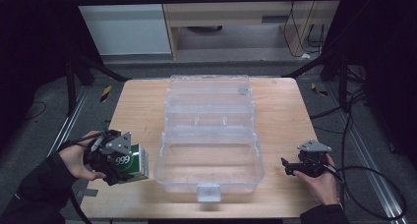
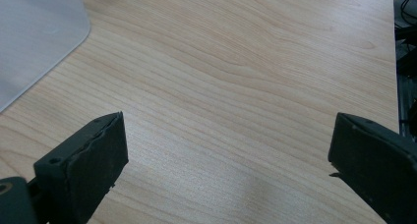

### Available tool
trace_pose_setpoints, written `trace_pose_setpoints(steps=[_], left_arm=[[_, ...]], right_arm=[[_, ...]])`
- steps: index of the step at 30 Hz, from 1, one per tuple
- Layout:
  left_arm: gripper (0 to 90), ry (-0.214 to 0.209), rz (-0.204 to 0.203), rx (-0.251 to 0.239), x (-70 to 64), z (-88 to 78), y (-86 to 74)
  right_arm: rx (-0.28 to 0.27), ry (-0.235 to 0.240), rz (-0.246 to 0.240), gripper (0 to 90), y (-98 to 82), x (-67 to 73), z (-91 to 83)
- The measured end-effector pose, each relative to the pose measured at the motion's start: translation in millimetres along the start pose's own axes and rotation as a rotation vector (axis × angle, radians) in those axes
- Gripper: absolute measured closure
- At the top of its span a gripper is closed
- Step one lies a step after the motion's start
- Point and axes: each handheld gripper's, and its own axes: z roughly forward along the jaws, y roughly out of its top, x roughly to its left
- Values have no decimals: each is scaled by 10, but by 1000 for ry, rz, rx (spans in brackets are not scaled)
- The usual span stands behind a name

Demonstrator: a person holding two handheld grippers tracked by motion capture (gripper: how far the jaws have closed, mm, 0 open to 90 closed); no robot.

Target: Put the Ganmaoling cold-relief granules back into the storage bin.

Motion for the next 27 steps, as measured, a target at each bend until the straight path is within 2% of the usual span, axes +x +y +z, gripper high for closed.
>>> trace_pose_setpoints(steps=[7,19,22,27], left_arm=[[142,4,11,-16,23,-41,118],[143,16,64,-48,65,-66,472],[143,9,83,-48,79,-26,590],[143,2,97,-31,85,60,692]], right_arm=[[0,1,1,19,-1,0,1],[-5,5,6,19,-3,-4,1],[-4,6,7,19,-6,-6,0],[-4,6,7,19,-7,-10,-1]])
